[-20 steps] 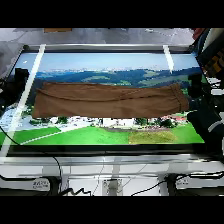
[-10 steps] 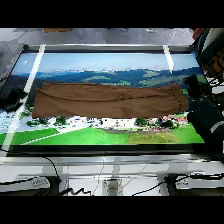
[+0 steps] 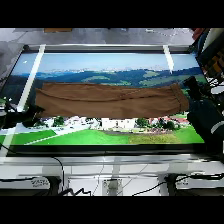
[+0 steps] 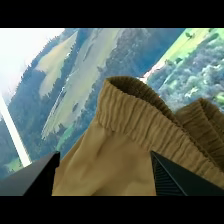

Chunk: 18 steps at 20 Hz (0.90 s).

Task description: Fold the clothes and pants, and hang the long-sleeved shirts on hangers.

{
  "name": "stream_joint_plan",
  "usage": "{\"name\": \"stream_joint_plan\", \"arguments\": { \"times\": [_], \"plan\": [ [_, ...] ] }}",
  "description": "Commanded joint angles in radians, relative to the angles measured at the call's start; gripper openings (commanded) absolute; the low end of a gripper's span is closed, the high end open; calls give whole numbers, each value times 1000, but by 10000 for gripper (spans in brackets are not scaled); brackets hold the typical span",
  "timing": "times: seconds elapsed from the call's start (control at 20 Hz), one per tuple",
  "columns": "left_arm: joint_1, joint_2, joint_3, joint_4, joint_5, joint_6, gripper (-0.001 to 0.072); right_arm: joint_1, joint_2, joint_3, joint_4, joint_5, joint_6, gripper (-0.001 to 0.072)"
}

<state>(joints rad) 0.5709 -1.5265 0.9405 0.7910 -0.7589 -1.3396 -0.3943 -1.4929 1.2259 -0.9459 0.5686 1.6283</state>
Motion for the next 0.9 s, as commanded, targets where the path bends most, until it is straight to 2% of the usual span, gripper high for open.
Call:
{"name": "stream_joint_plan", "arguments": {
  "times": [0.0, 0.05, 0.1, 0.15, 0.2, 0.25, 0.3, 0.4, 0.45, 0.5, 0.55, 0.6, 0.65, 0.7, 0.75, 0.85],
  "plan": [
    [-85, -49, -16, -100, 242, 21, 702, 1, 1, 1, -4, 17, -28, 621],
    [-113, -51, -11, -116, 315, 35, 685, 3, 1, 1, -3, 24, -63, 621],
    [-139, -52, -3, -115, 372, 45, 590, 7, 1, 1, -1, 37, -101, 621],
    [-164, -52, 11, -114, 425, 49, 426, 10, 1, 1, -1, 47, -138, 618],
    [-185, -51, 31, -114, 464, 50, 232, 17, 1, 1, -1, 56, -166, 617],
    [-200, -51, 55, -111, 488, 50, 104, 25, 1, 1, 2, 66, -182, 617],
    [-210, -51, 87, -111, 494, 51, 13, 35, 1, 1, 0, 71, -185, 617],
    [-216, -45, 159, -111, 465, 98, 16, 62, 1, 9, 1, 92, -202, 614],
    [-218, -37, 195, -111, 431, 130, 16, 89, 1, 23, 1, 105, -233, 575],
    [-218, -24, 228, -111, 397, 163, 16, 123, 1, 40, 1, 103, -259, 474],
    [-220, -8, 257, -111, 360, 182, 16, 163, 1, 59, 0, 84, -264, 292],
    [-223, 13, 288, -111, 312, 200, 16, 214, 0, 79, 0, 32, -264, 160],
    [-227, 35, 317, -111, 260, 219, 16, 271, -2, 94, -2, -46, -264, 133],
    [-235, 57, 342, -111, 209, 241, 16, 326, -7, 108, -1, -117, -262, 43],
    [-242, 82, 364, -111, 156, 262, 15, 388, -23, 127, -1, -175, -258, 40],
    [-254, 136, 388, -111, 76, 286, 16, 508, -78, 192, 0, -201, -235, 40]
  ]
}}
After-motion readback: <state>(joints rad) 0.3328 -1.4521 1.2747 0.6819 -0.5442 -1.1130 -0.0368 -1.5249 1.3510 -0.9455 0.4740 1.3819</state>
